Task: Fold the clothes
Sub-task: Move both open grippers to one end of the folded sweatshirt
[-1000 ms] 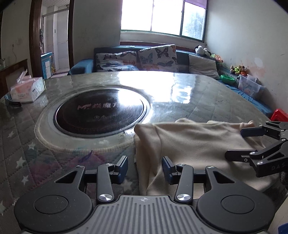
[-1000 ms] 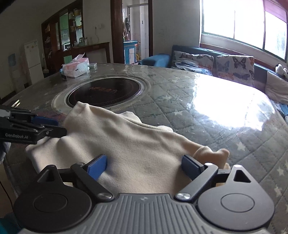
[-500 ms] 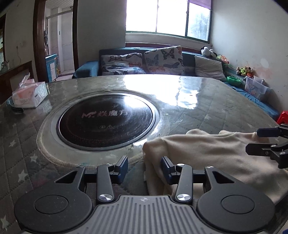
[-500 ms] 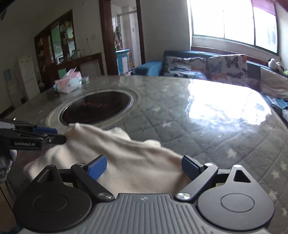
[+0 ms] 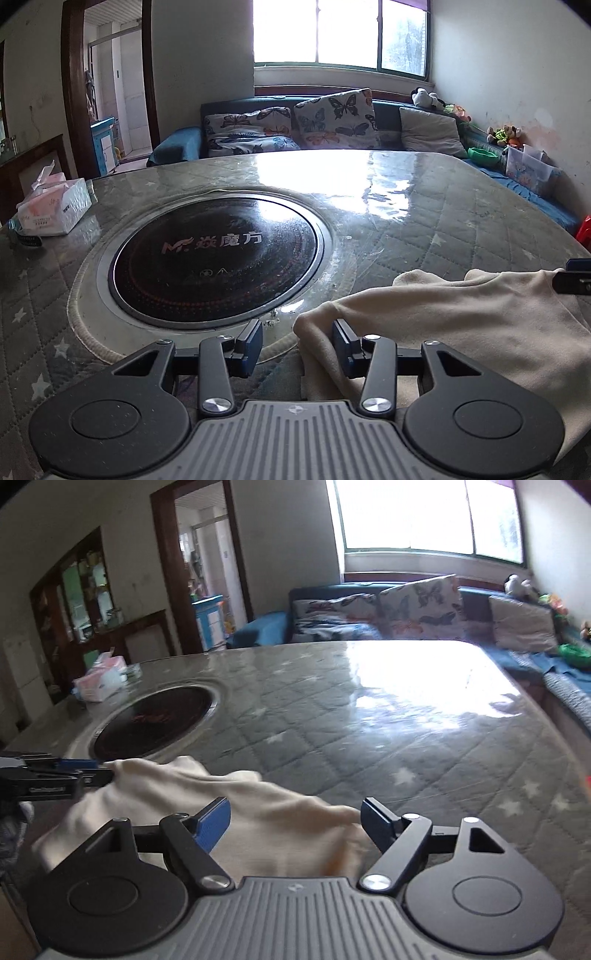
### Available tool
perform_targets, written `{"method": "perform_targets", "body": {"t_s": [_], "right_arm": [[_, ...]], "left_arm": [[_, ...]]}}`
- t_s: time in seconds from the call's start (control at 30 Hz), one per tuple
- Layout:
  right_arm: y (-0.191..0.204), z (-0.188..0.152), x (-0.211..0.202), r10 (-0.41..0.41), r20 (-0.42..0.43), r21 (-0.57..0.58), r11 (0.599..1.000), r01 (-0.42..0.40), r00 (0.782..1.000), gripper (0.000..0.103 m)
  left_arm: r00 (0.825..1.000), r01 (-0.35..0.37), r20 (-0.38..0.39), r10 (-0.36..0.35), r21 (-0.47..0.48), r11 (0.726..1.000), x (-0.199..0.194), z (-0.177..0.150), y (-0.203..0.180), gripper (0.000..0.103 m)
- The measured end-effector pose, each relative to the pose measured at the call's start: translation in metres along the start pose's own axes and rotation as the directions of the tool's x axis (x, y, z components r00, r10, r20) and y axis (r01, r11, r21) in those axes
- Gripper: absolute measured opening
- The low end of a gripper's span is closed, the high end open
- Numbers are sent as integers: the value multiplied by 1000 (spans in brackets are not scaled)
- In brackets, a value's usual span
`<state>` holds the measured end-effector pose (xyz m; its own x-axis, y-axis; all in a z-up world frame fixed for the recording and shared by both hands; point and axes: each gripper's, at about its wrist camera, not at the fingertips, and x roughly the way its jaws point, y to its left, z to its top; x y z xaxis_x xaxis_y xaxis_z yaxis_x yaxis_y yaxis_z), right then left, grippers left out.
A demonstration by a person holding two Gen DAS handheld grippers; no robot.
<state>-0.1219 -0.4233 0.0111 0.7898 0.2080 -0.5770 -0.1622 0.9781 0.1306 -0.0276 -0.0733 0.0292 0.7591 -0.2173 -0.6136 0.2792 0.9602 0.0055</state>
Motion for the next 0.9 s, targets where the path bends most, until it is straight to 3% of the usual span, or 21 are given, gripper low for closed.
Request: {"method": "perform_targets", "body": {"t_s": [0.2,0.23,0.6,0.73,0.8,0.9], "right_arm": [[-16,-1,13,-90,-23,45,995,91,996,54],[-20,-5,20,-127,-56,45,991,129,990,54],[-15,3,14,-124,-4,28,992,124,992,56],[-9,5,29,-133,-43,1,991,133,990,56],[-14,2,36,-156,-63,12,988,157,986,63],[-19,2,33,-175,-65,30,984,177,982,63]], "left_arm": [[1000,-6,-3,6,5,1000,0,0,-1,46],[1000,-8,-4,8,5,1000,1,0,0,46],[1000,-20,18,20,-10,1000,-2,8,2,44],[999,-36,9,36,-4,999,5,6,3,46],[999,-35,3,35,-13,999,8,5,7,46],[999,-39,7,39,-16,999,5,7,8,46]]}}
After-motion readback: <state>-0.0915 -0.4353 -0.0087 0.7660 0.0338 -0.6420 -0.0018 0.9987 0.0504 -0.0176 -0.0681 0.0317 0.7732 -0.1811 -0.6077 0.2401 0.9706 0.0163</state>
